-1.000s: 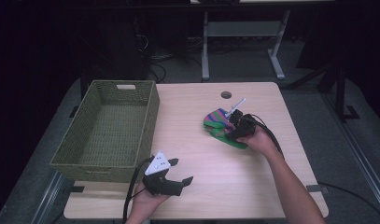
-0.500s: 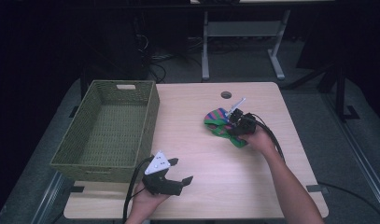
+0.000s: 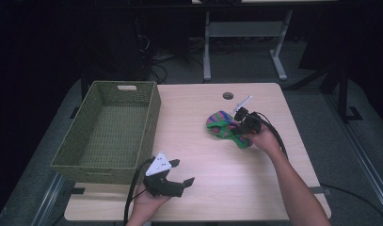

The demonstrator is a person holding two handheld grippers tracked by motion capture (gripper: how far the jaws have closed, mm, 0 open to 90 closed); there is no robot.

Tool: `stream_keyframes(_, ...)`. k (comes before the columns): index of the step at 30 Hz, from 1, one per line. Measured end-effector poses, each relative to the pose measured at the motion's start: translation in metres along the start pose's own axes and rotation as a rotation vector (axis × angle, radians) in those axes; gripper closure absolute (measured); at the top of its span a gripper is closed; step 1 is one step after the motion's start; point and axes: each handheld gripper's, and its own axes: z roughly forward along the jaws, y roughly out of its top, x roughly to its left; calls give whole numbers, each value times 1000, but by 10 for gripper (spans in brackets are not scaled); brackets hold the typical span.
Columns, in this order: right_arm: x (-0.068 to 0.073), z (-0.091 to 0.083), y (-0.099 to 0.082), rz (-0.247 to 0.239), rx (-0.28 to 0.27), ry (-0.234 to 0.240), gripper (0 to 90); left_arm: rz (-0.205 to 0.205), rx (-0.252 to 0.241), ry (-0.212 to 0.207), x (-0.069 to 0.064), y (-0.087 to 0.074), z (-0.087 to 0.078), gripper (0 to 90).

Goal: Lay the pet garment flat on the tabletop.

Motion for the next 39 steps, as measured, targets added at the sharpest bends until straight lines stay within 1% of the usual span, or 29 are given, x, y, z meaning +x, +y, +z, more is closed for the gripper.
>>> stream_keyframes(2, -2, -6, -1, 12, -14, 9, 751, -2, 0, -1, 0, 0, 0, 165)
stream_keyframes(6, -4, -12, -2, 30, -29, 18, 753, 3, 2, 0, 0, 0, 0, 165)
stream_keyframes(9, -6, -19, -4, 37, -47, 31, 754, 2, 2, -1, 0, 0, 0, 165)
stream_keyframes(12, -7, -21, -4, 40, -55, 39, 754, 0, 3, 0, 1, 0, 0, 165)
stream_keyframes(14, -7, -25, -4, 46, -76, 52, 754, 0, 1, 1, 2, 0, -1, 165)
stream_keyframes(18, -7, -29, -5, 44, -81, 67, 754, -3, 1, 1, 2, 0, -1, 165)
stream_keyframes(22, -8, -33, -3, 39, -82, 72, 754, 1, 3, 2, 2, -1, -1, 166)
stream_keyframes(25, -7, -40, -1, 36, -98, 78, 754, 1, 3, 2, 2, 0, -1, 165)
stream_keyframes(26, -7, -45, 0, 36, -106, 82, 754, 0, 3, 1, 2, -1, -1, 166)
stream_keyframes(30, -7, -52, 0, 34, -124, 91, 754, 4, 5, 1, 2, -1, -1, 165)
stream_keyframes(31, -7, -57, 0, 33, -131, 99, 754, 4, 5, 1, 2, -1, -1, 166)
stream_keyframes(33, -7, -61, -1, 30, -149, 103, 754, 5, 7, 1, 2, 0, -1, 166)
stream_keyframes(36, -7, -65, -2, 30, -156, 113, 754, 0, 2, 1, 2, -1, -1, 166)
stream_keyframes(39, -4, -74, -3, 31, -171, 127, 754, -1, 6, 0, 1, -1, 0, 165)
